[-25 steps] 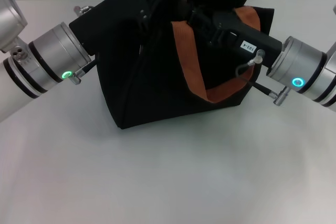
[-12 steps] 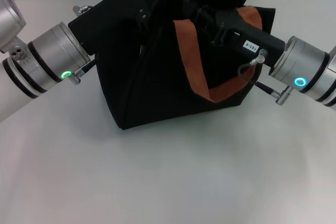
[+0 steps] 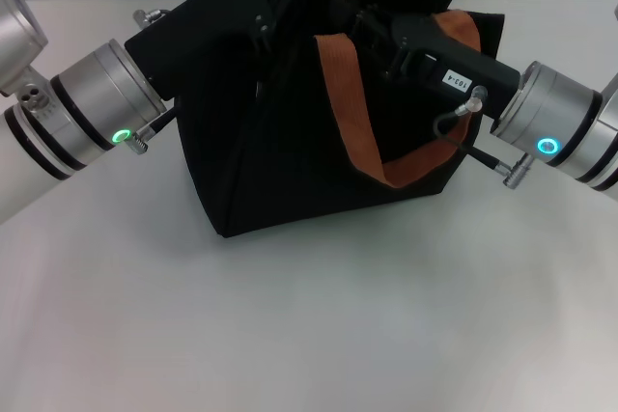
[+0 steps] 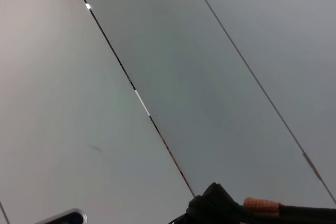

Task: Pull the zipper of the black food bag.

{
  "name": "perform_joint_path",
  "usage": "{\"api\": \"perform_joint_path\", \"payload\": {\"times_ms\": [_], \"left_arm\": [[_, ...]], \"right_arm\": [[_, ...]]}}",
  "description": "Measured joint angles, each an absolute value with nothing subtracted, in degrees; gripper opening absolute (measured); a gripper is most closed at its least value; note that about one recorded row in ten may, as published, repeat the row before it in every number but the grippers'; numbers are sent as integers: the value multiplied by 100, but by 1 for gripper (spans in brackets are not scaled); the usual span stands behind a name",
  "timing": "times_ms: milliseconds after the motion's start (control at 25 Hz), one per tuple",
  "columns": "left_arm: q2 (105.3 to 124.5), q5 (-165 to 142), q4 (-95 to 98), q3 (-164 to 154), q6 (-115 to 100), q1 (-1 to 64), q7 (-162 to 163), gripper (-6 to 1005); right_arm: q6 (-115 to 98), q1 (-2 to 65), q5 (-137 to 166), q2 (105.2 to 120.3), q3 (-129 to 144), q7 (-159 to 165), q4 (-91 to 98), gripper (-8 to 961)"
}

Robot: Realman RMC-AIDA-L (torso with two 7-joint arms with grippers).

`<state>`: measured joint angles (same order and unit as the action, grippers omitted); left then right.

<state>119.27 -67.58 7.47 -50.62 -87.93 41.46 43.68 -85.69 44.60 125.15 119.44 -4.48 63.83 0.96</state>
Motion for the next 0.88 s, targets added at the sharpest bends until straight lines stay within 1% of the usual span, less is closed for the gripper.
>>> {"api": "perform_joint_path", "payload": {"times_ms": [200, 280, 520, 880], "left_arm": [[11927, -6758, 747, -5062, -8789, 4151, 4368, 62], [11927, -6759, 747, -5063, -8789, 4155, 4368, 63], [11927, -6758, 747, -5066, -8790, 4119, 4368, 64], [11927, -6755, 800, -4926, -8816, 3914, 4368, 66]], "right_arm": [[-8569, 4432, 12505, 11944, -456, 6362, 92, 90], [-8577, 4420, 12502, 11947, -460, 6344, 90, -1], [-8587, 4375, 12369, 11954, -467, 6343, 94, -2], [-8572, 4091, 11909, 11931, -475, 6393, 164, -2]]}}
